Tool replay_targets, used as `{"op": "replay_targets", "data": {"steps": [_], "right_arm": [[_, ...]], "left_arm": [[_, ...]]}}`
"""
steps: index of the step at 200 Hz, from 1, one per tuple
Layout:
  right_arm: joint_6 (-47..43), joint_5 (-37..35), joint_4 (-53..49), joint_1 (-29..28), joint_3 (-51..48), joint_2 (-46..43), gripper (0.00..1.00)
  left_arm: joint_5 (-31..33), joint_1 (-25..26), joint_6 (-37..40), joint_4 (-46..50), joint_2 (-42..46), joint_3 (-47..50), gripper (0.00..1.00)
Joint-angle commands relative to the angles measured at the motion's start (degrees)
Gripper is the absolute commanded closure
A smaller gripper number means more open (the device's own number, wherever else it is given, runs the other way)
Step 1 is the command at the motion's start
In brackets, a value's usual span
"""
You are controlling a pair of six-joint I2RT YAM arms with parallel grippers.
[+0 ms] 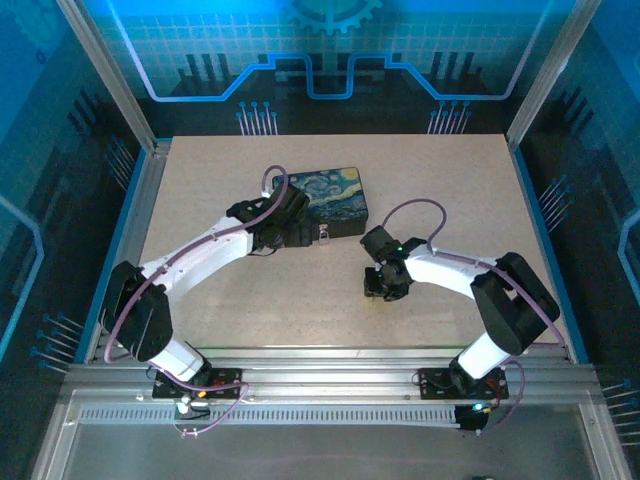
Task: Unlock a padlock with a key
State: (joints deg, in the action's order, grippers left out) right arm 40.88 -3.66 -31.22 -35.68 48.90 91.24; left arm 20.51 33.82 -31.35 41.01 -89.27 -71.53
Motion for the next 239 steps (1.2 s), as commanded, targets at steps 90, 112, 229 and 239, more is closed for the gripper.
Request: {"op": "replay_targets", "data": {"steps": [90, 112, 229, 239], "right_arm": [[3.9, 3.2, 4.4, 2.8, -2.4, 0.1, 0.93], [5.5, 4.5, 6.0, 3.5, -3.4, -1.7, 1.0], [26.8, 6.5, 11.7, 4.5, -6.8, -10.8, 1.0], [30.5, 6.4, 11.5, 4.6, -6.5, -11.4, 1.0]], "left_arm": [[-5.2, 0.3, 1.5, 1.3, 1.9, -0.9, 0.01], [-8.1, 0.3, 0.4, 0.1, 2.1, -0.2, 0.01], [-33.4, 1.7, -21.2, -18.7, 4.0, 7.2, 0.07], [-34.5, 2.0, -23.2, -20.7, 4.5, 8.1, 0.12]]}}
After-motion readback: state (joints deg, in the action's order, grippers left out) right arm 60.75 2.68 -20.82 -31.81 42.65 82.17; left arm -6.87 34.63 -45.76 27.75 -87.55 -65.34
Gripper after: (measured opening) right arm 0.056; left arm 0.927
